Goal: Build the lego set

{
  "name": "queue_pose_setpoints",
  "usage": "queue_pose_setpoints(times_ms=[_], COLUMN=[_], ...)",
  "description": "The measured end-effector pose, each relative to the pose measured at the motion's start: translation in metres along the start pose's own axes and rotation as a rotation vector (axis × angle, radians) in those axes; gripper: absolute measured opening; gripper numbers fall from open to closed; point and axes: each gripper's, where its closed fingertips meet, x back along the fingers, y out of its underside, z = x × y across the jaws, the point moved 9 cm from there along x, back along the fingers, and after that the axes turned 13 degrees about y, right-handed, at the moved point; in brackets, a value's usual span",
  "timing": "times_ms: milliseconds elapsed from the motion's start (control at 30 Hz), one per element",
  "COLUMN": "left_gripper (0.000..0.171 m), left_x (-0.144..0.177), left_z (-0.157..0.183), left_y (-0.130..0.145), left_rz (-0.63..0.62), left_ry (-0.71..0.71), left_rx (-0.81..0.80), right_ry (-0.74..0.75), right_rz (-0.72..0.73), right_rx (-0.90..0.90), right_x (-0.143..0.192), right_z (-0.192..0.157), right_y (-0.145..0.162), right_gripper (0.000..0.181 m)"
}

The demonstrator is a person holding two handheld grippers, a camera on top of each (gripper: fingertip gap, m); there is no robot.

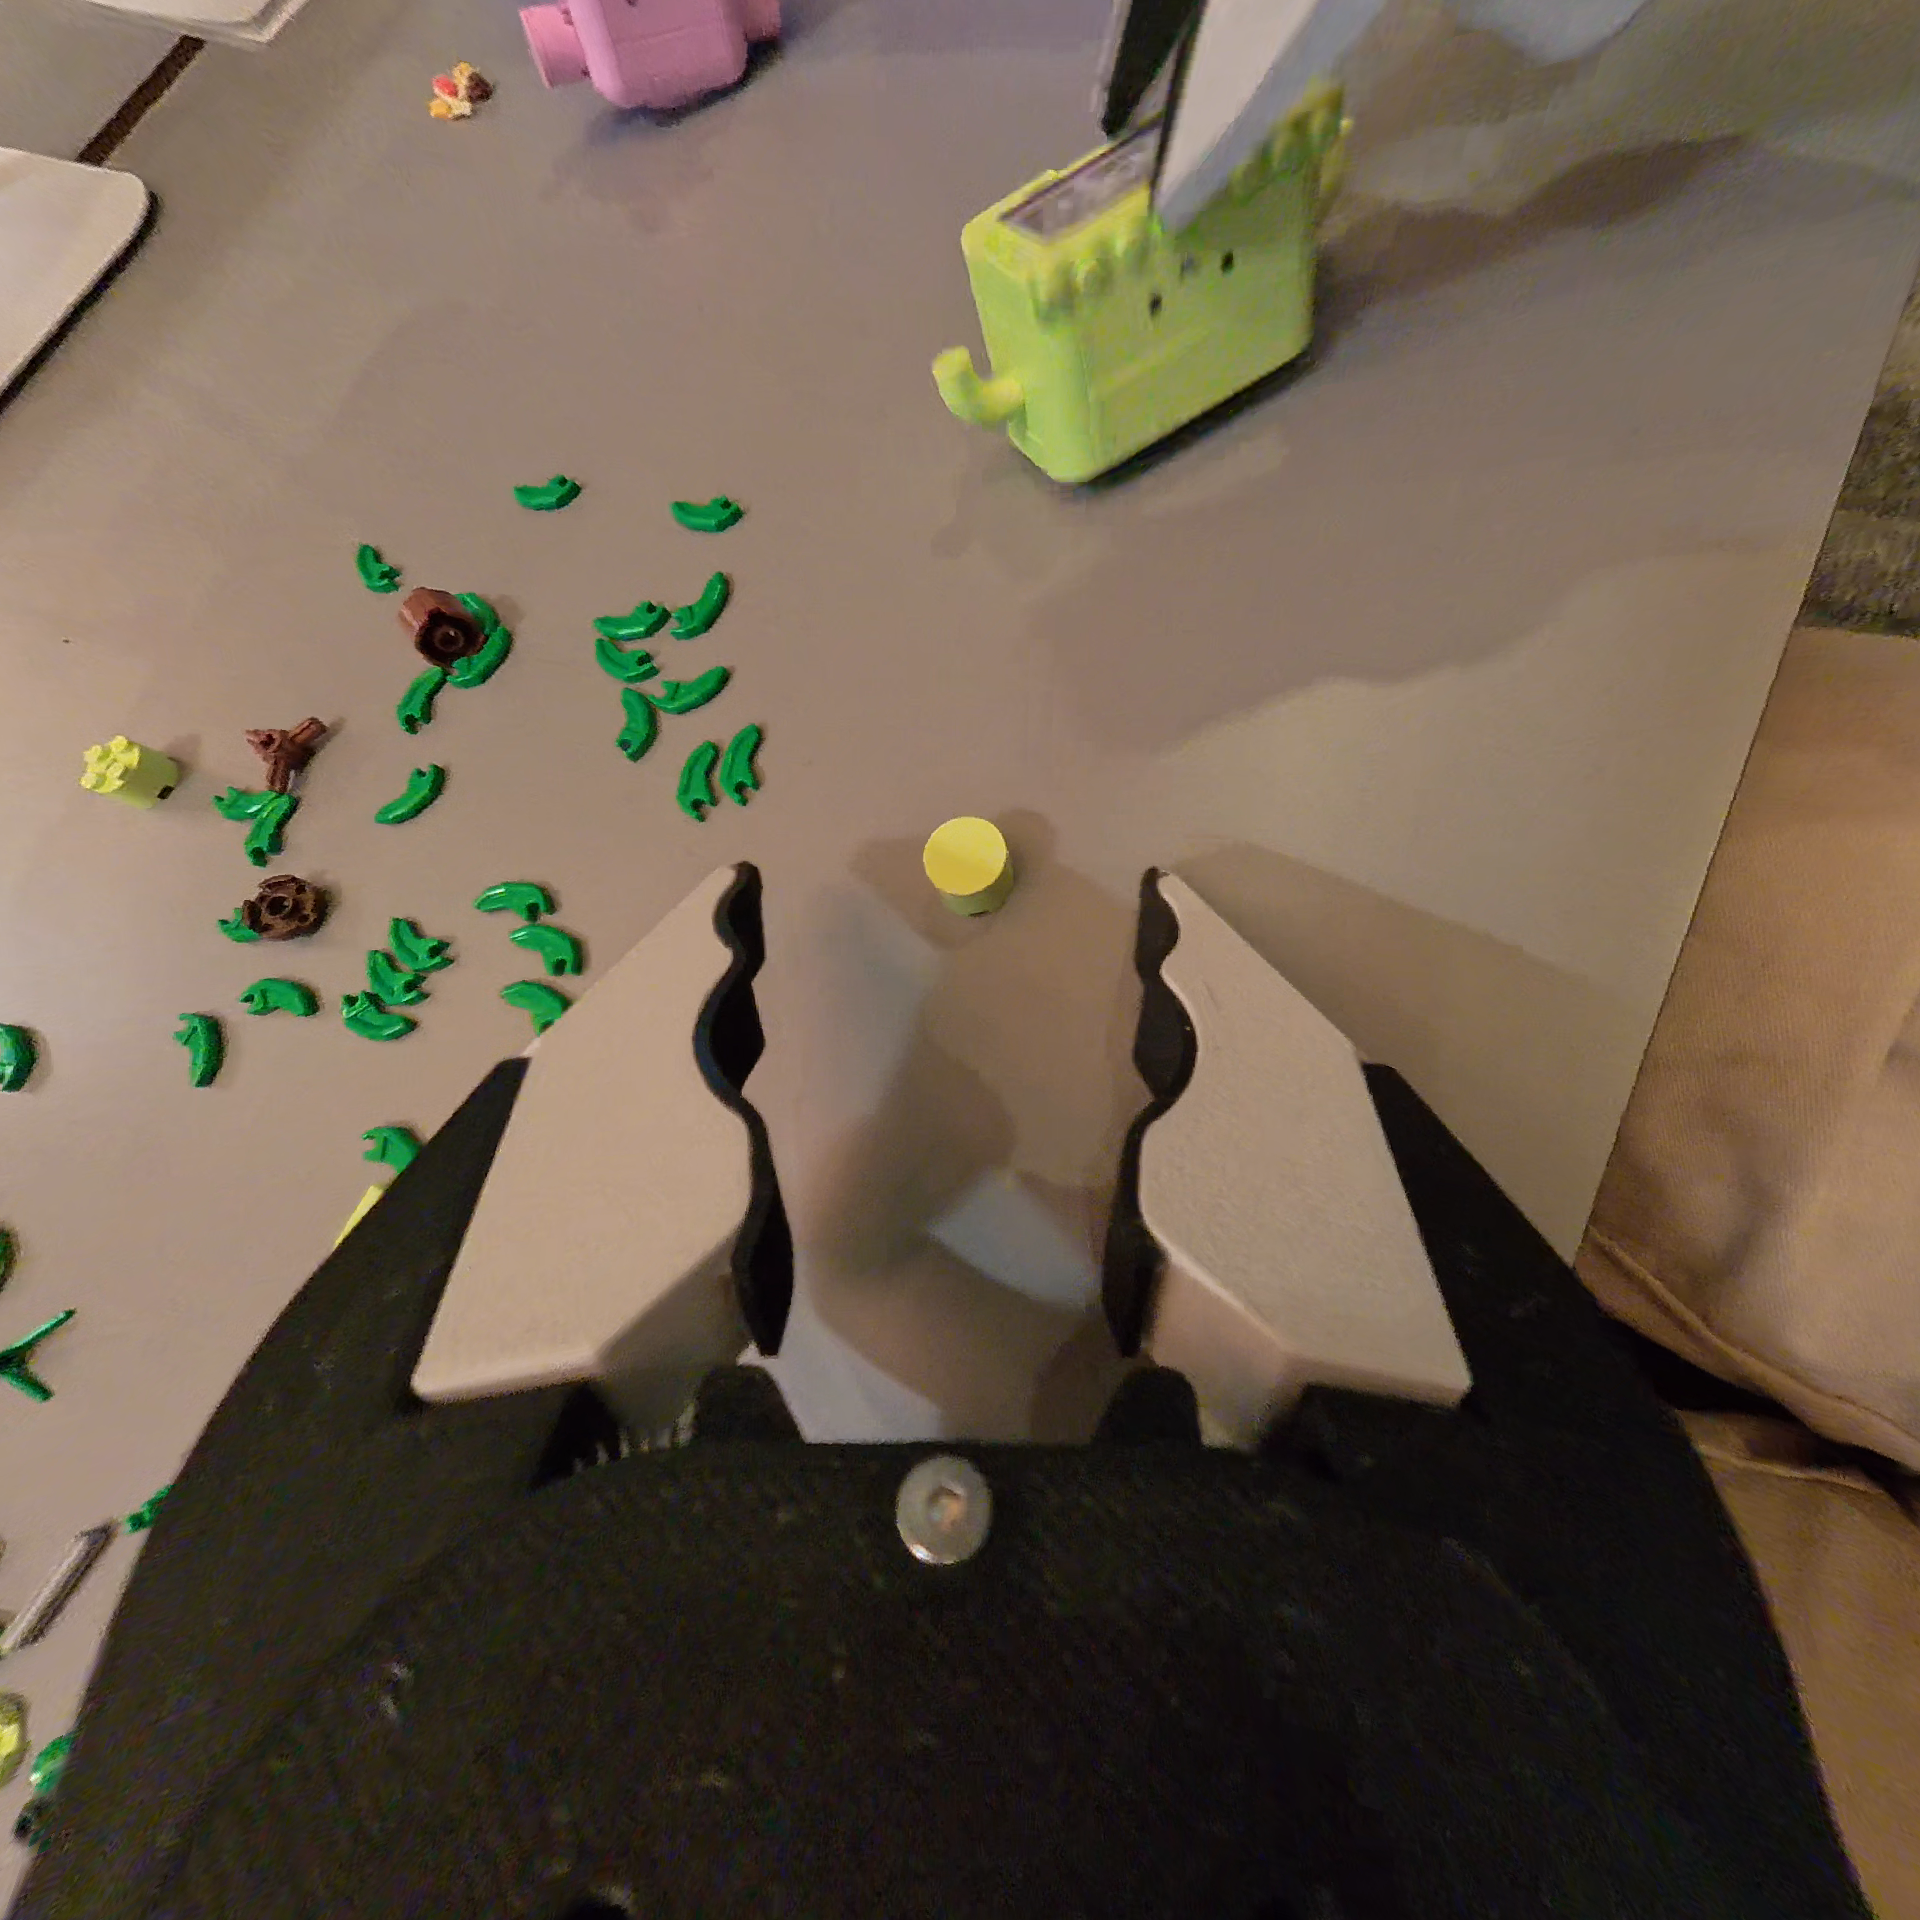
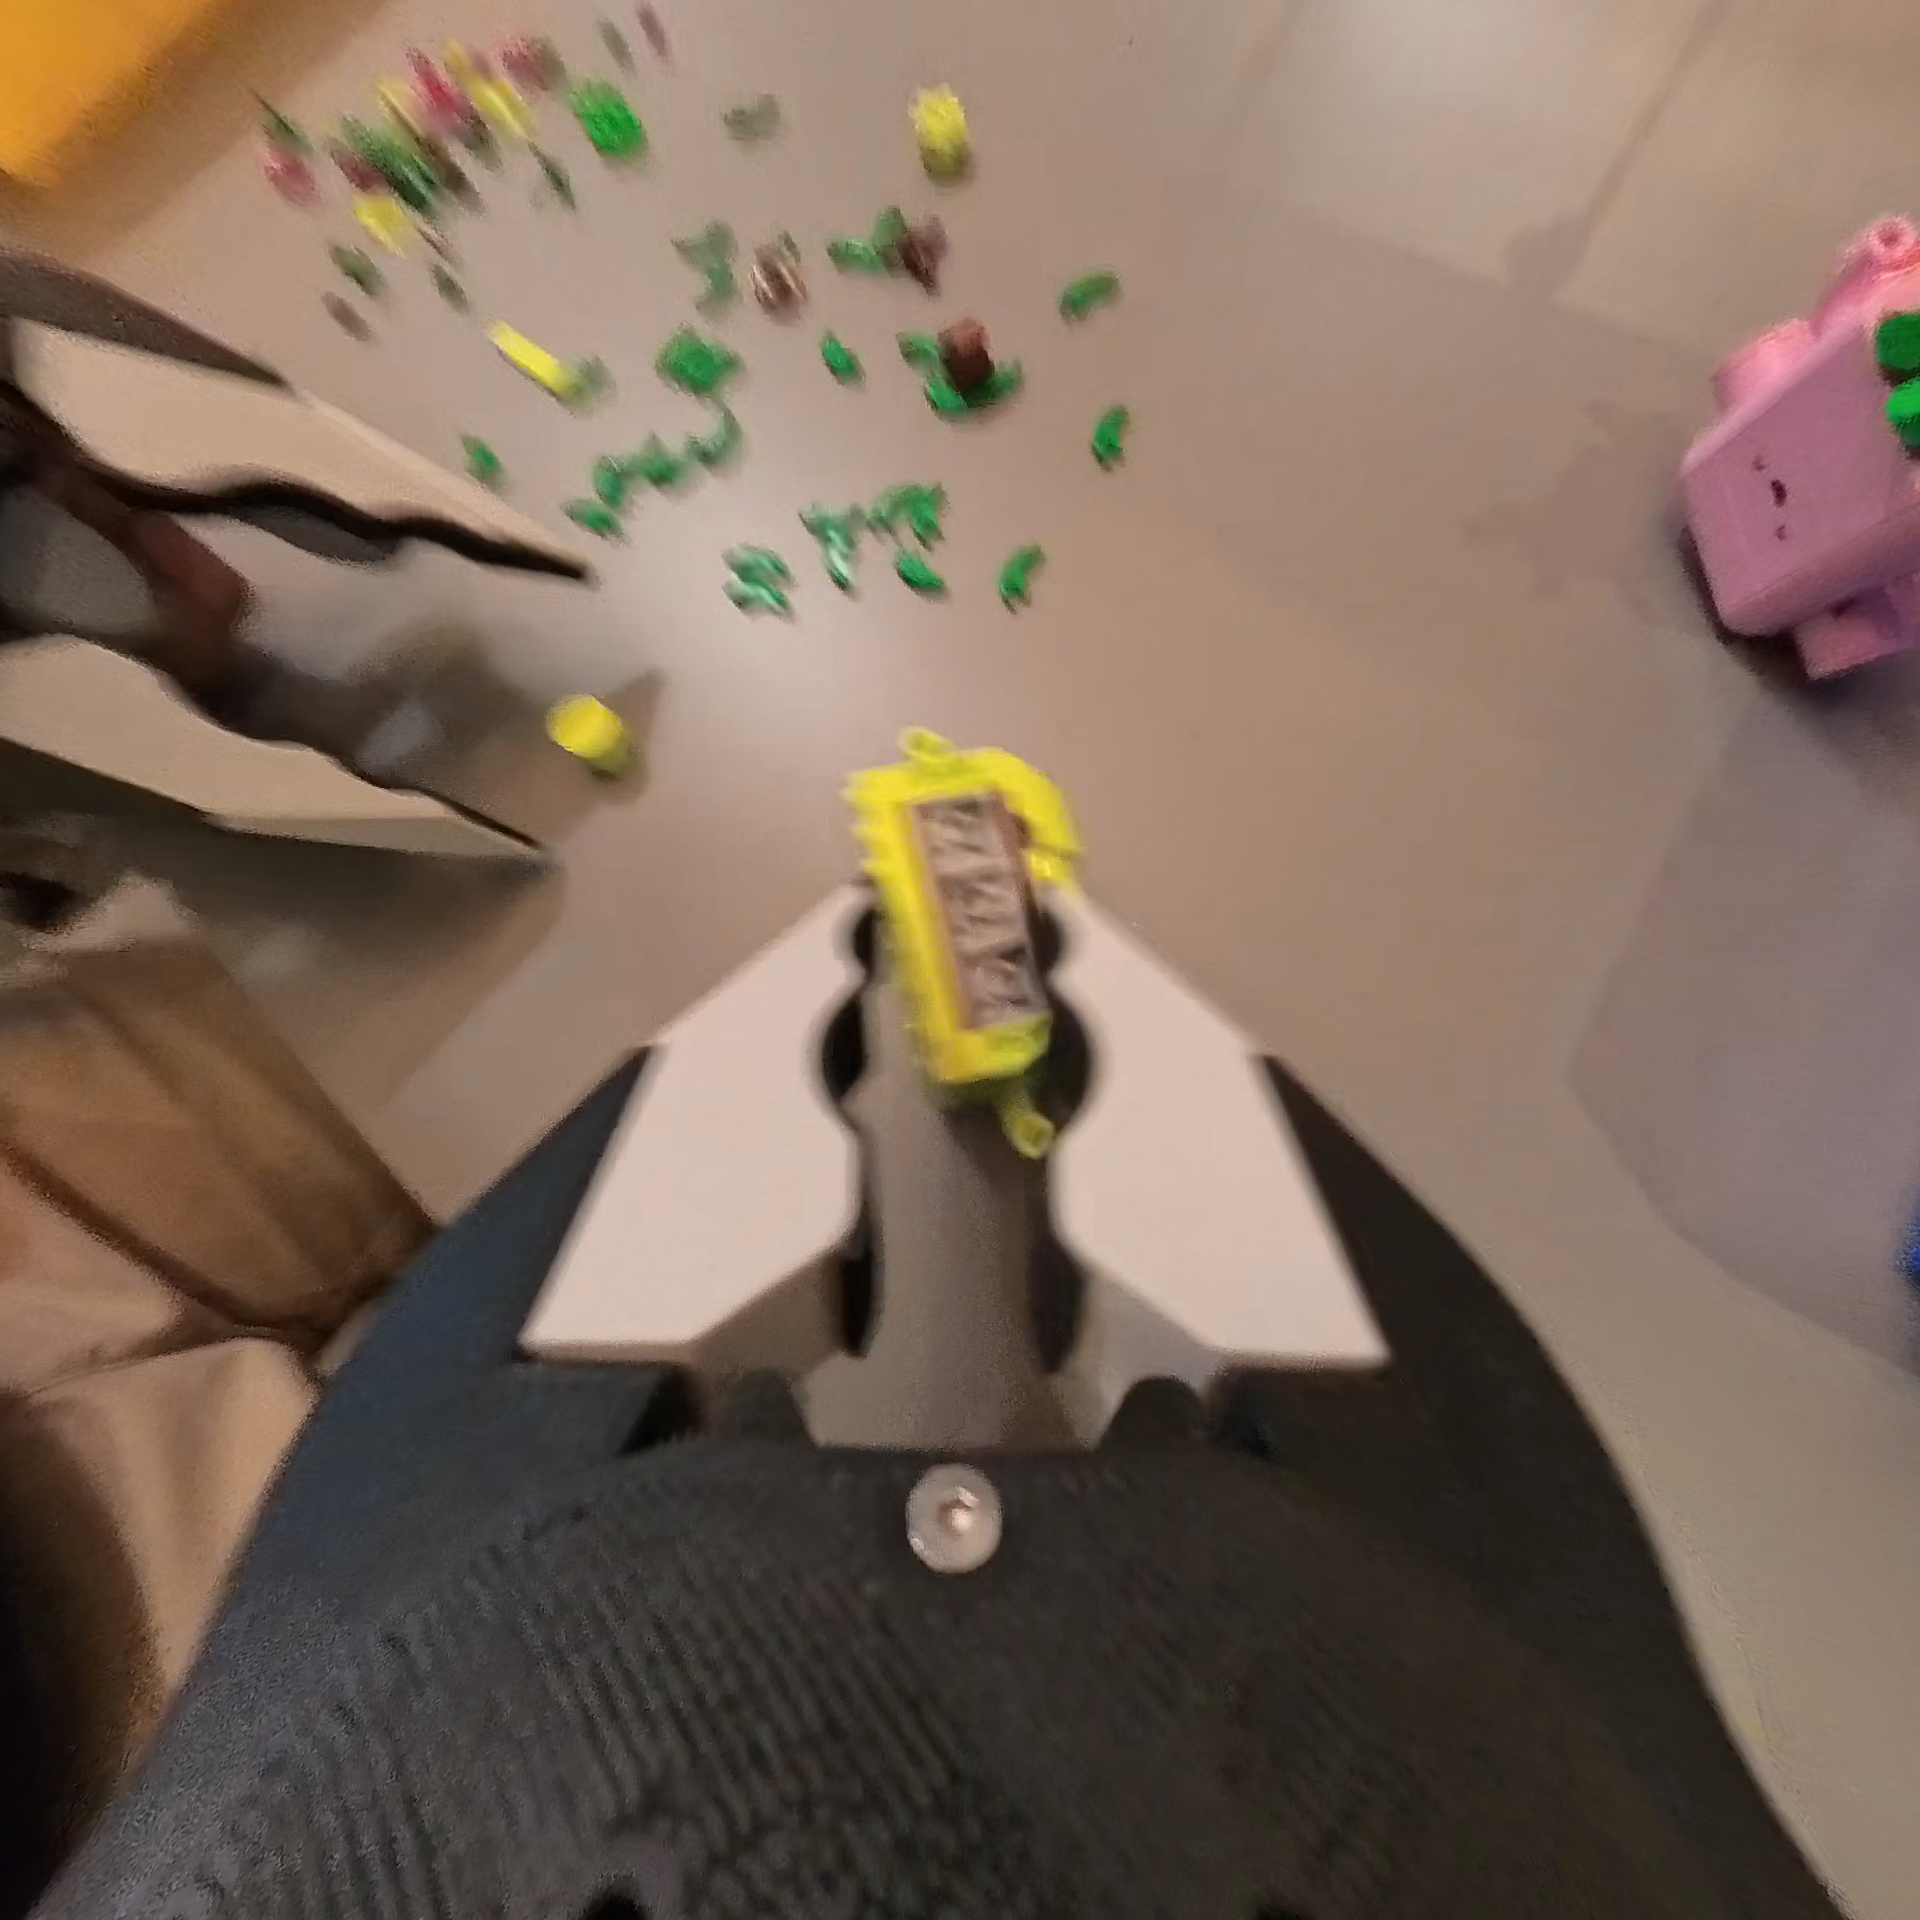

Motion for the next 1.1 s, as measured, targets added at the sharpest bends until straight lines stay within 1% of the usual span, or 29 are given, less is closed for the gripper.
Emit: queue_pose_setpoints(times_ms=[33,67,100,133,167,200,267,300,400,433,467,500,567,600,633,733,867,900,967,1000,1033,1067,1100], left_gripper=[0.074,0.074,0.073,0.072,0.072,0.072,0.073,0.073,0.073,0.073,0.073,0.073,0.072,0.071,0.07,0.07,0.071,0.071,0.074,0.075,0.071,0.067,0.067], left_x=[0.002,0.003,0.005,0.006,0.007,0.008,0.01,0.01,0.009,0.009,0.009,0.009,0.011,0.013,0.015,0.019,0.011,0.007,-0.001,-0.005,-0.007,-0.008,-0.009], left_z=[-0.002,-0.006,-0.009,-0.012,-0.015,-0.016,-0.017,-0.017,-0.016,-0.014,-0.013,-0.012,-0.009,-0.007,-0.004,0.012,0.036,0.041,0.048,0.049,0.049,0.047,0.047], left_y=[0.0,0.0,0.0,0.001,0.001,0.002,0.002,0.002,0.002,0.002,0.001,0.001,-0.003,-0.007,-0.012,-0.027,-0.04,-0.042,-0.046,-0.046,-0.047,-0.047,-0.048], left_rz=[0.016,0.03,0.047,0.062,0.073,0.081,0.094,0.097,0.089,0.086,0.084,0.086,0.108,0.131,0.159,0.228,0.241,0.24,0.234,0.224,0.216,0.22,0.236], left_ry=[0.005,0.016,0.038,0.057,0.073,0.092,0.108,0.109,0.101,0.09,0.076,0.063,0.025,0.003,-0.01,-0.017,-0.008,-0.006,-0.012,-0.047,-0.095,-0.128,-0.134], left_rx=[0.024,0.056,0.089,0.124,0.154,0.175,0.192,0.191,0.172,0.159,0.147,0.134,0.123,0.119,0.112,0.077,0.023,0.017,0.012,0.016,0.027,0.041,0.053], right_ry=[-0.064,-0.1,-0.098,-0.051,-0.01,-0.008,-0.045,-0.034,0.105,0.158,0.212,0.245,0.271,0.276,0.276,0.242,0.13,0.077,-0.077,-0.165,-0.229,-0.252,-0.242], right_rz=[0.079,0.109,0.071,0.027,0.023,0.049,0.121,0.15,0.216,0.214,0.189,0.146,0.044,0.001,-0.027,0.001,0.064,0.095,0.167,0.201,0.225,0.236,0.234], right_rx=[-0.075,-0.148,-0.167,-0.144,-0.124,-0.126,-0.158,-0.149,-0.031,0.015,0.057,0.098,0.15,0.158,0.156,0.098,-0.1,-0.168,-0.309,-0.364,-0.405,-0.425,-0.419], right_x=[0.006,0.008,0.007,0.004,0.003,0.004,0.006,0.008,0.011,0.009,0.006,0.001,-0.012,-0.018,-0.022,-0.023,-0.017,-0.015,-0.008,-0.004,0.0,0.003,0.005], right_z=[0.001,0.004,0.008,0.011,0.012,0.011,0.008,0.008,0.012,0.013,0.015,0.017,0.019,0.019,0.02,0.019,0.017,0.014,0.0,-0.009,-0.018,-0.026,-0.031], right_y=[-0.003,-0.004,-0.001,0.004,0.006,0.006,0.001,-0.002,-0.005,-0.004,-0.002,0.001,0.008,0.011,0.014,0.016,0.016,0.016,0.014,0.013,0.011,0.01,0.011], right_gripper=[0.0,0.0,0.0,0.0,0.0,0.0,0.014,0.021,0.051,0.062,0.074,0.083,0.09,0.086,0.075,0.048,0.047,0.046,0.046,0.046,0.046,0.045,0.045])
